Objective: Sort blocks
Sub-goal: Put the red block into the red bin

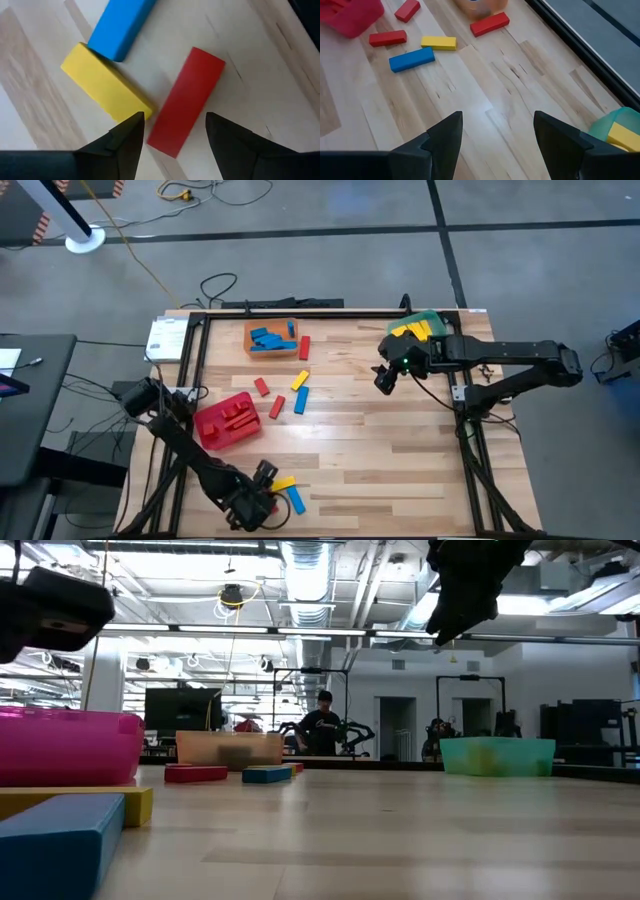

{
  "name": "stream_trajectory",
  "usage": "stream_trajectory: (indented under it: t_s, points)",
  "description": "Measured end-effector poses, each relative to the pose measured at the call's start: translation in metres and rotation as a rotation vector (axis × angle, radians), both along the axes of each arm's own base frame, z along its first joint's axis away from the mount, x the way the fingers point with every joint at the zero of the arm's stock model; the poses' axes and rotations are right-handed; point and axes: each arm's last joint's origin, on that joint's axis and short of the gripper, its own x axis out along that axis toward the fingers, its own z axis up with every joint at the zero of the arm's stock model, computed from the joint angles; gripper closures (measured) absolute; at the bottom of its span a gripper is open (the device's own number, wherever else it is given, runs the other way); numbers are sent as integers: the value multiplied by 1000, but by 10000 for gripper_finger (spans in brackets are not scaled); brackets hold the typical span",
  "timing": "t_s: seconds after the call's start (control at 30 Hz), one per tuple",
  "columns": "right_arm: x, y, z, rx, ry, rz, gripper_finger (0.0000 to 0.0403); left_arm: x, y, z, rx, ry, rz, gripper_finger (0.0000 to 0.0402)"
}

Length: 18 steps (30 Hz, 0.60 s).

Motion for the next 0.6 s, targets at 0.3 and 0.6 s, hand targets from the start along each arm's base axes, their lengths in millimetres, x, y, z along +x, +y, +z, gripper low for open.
stream_trajectory:
  t_s: [0.3, 0.6]
  points:
    - [0, 0, 0, -1, 0, -1, 143, 6, -6, 3, -45, -55, -84, 196]
    - [0, 0, 0, 2, -1, -4, 143, 11, -9, 2, -98, -70, -132, 196]
